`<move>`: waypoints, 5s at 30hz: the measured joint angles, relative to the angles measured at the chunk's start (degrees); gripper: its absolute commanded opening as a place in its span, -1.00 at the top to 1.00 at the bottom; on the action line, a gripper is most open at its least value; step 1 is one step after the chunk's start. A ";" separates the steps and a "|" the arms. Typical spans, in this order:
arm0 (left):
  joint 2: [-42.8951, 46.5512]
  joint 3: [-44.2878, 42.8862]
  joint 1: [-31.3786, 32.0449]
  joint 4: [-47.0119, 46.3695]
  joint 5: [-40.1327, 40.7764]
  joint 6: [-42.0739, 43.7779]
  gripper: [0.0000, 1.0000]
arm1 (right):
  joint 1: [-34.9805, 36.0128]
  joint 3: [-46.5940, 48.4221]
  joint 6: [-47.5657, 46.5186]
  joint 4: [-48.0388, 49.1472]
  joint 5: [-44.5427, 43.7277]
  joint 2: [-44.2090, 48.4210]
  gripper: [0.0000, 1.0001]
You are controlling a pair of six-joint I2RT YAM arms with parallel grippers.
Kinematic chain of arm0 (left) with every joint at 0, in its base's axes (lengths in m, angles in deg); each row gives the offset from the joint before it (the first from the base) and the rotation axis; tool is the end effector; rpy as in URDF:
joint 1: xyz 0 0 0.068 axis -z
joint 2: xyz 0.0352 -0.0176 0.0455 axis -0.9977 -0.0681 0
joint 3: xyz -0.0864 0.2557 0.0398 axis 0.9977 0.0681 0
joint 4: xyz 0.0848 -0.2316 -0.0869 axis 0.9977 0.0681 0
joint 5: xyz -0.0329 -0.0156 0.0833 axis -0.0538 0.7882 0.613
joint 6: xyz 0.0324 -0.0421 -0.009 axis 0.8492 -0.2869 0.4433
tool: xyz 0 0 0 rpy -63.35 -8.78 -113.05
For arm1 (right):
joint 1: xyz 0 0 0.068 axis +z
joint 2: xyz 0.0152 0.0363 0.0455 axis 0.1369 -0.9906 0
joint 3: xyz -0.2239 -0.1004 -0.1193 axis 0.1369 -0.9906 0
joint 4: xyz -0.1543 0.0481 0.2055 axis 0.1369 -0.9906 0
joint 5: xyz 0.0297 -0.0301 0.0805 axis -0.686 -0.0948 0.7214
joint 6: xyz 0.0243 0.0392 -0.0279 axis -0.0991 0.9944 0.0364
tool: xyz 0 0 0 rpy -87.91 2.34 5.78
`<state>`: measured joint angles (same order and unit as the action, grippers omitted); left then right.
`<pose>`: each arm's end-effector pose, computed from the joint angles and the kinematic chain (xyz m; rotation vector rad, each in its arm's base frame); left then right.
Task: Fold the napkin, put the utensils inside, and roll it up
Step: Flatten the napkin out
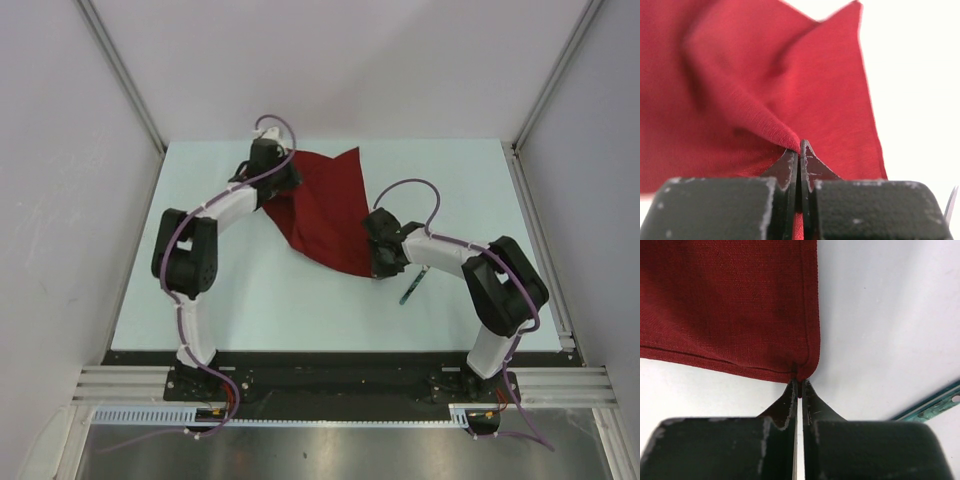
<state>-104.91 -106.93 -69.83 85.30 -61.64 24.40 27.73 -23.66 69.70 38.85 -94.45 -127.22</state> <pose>0.4397 -0.1320 0.2206 -0.1703 2.1569 -0.5664 0.2758 0.1917 0.1635 -0.1994 2.7396 0.1160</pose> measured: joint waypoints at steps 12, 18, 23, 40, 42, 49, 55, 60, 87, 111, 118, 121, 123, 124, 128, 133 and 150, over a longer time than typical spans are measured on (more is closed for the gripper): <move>-9.68 -11.63 10.49 9.94 10.54 16.15 -0.51 | -0.17 -0.94 0.04 0.17 -0.46 0.70 1.00; -3.10 2.08 2.93 10.64 15.69 11.26 -0.52 | -0.20 -0.94 0.02 0.20 -0.39 0.70 1.00; -2.56 3.85 -3.85 11.50 13.25 6.49 -0.60 | -0.20 -0.92 0.00 2.40 0.28 0.52 1.00; -2.25 6.43 -5.99 5.51 6.14 0.90 -0.68 | 1.36 -0.15 -3.04 3.08 2.43 -0.26 1.00; 0.87 9.73 -6.40 4.94 6.21 0.09 -0.72 | 3.39 -0.13 -3.98 3.06 3.91 -0.15 1.00; 25.64 27.78 -7.43 3.76 9.22 -2.82 -1.00 | 17.38 2.01 -4.37 5.44 11.39 -0.20 1.00; 46.42 40.61 -7.78 6.40 14.71 -3.61 -0.99 | 28.96 11.85 -1.81 11.17 16.39 -6.95 0.96; 53.81 47.45 -8.22 10.62 15.74 -5.01 -0.99 | 33.38 16.44 0.02 14.27 18.29 -9.42 -0.26; 67.65 58.03 -6.60 24.59 14.62 -9.01 -0.95 | -15.17 27.19 -16.65 10.54 10.34 -20.74 -0.28; 42.51 49.72 -5.29 12.00 13.05 -8.52 -0.47 | -16.13 28.28 -17.84 12.66 9.44 -23.45 1.00; 30.03 42.64 -4.52 4.83 8.48 -7.30 0.24 | -16.96 15.17 -13.55 12.87 6.19 -14.14 1.00; 23.80 38.73 -2.67 2.19 6.05 -6.19 0.81 | -17.35 9.44 -11.30 12.22 4.24 -9.64 1.00; 20.79 36.37 -1.14 1.16 5.01 -5.57 0.99 | -17.62 5.20 -9.79 11.63 3.06 -6.08 1.00; 19.04 34.73 -0.17 0.94 4.50 -5.31 0.99 | -17.75 3.06 -9.14 11.28 2.47 -4.31 1.00; 11.15 25.66 2.56 0.42 3.56 -3.87 0.72 | -18.23 -3.54 -6.71 7.89 0.57 2.40 1.00; 8.13 17.29 3.85 2.12 5.20 -0.83 -0.60 | -18.84 -5.84 -5.42 4.76 -0.87 8.11 1.00; 46.40 51.19 3.91 18.99 19.43 -7.50 -0.31 | -18.95 -8.46 -4.79 4.61 0.87 11.23 1.00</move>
<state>-58.51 -55.74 -65.91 104.29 -42.21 16.91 8.78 -32.12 64.91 43.46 -93.58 -115.99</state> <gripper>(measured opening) 0.696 0.010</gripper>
